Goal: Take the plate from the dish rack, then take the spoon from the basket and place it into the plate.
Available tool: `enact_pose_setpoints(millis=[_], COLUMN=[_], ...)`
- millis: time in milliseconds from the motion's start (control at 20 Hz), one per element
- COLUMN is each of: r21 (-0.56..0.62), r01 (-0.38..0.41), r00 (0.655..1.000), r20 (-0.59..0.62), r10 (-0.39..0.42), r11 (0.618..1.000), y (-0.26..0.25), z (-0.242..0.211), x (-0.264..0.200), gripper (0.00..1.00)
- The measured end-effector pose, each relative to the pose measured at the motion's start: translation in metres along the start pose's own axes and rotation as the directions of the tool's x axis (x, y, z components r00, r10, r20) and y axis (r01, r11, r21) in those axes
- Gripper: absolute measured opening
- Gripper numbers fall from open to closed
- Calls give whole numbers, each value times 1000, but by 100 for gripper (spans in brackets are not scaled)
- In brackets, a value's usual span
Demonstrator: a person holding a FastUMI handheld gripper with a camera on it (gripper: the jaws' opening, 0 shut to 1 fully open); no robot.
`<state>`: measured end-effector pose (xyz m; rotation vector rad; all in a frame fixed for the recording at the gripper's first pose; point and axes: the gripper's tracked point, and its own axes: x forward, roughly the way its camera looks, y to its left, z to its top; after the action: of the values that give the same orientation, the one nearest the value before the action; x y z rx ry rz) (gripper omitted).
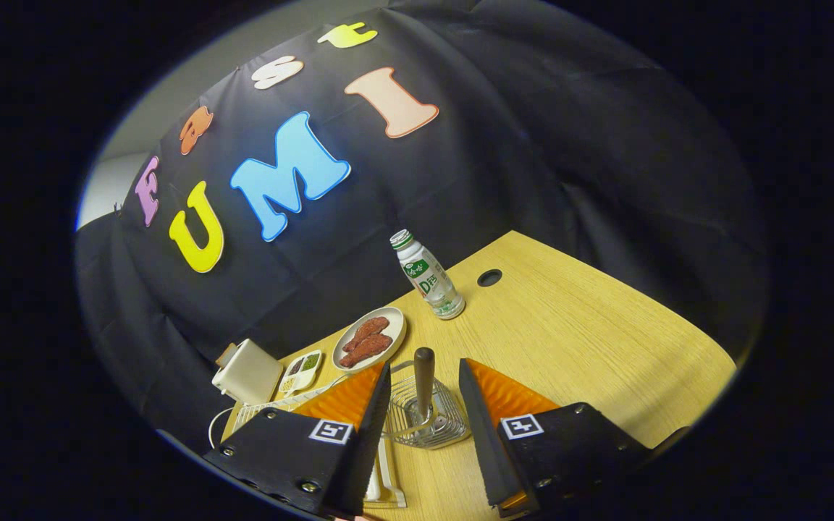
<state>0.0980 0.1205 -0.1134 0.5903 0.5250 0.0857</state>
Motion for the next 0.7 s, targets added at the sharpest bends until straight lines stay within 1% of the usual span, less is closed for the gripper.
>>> enact_pose_setpoints(millis=[50,100,150,200,250,300,350,550,700], r21=[3,3,2,1,4,-8,-23,-43,-60], r01=[7,22,25,25,36,33,38,-2,-27], r00=[1000,1000,1000,1000,999,999,998,998,996], r20=[4,1,6,17,37,31,42,56,86], r10=[-7,-22,-25,-25,-36,-32,-37,5,32], r11=[1000,1000,1000,1000,999,999,999,999,998], y=[0,-3,-2,-2,-2,1,2,15,24], z=[-2,-5,-6,-8,0,-2,-2,5,25], x=[7,15,19,26,24,27,28,28,22], gripper=[60,49,45,45,30,16,16,16,16])
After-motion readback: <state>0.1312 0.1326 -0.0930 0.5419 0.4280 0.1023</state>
